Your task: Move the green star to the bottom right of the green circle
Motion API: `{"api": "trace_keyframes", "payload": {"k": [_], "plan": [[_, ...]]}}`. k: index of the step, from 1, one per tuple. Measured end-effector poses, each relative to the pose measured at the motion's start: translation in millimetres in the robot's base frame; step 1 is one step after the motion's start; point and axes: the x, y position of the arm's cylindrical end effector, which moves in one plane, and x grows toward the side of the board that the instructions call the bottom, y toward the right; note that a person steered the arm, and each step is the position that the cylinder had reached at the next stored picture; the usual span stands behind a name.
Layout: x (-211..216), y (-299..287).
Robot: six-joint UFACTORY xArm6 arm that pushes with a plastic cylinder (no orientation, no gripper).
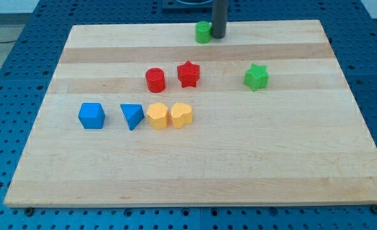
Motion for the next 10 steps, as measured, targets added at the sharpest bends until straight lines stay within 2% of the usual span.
{"api": "trace_keyframes", "payload": {"k": [1,2,3,4,5,6,7,10], "plan": [[0.0,-10.9],[0.0,27.0],[13.7,90.2],[65.7,137.9],[145.8,135.0],[164.9,84.6],[154.1,48.9],[75.0,3.4]]}}
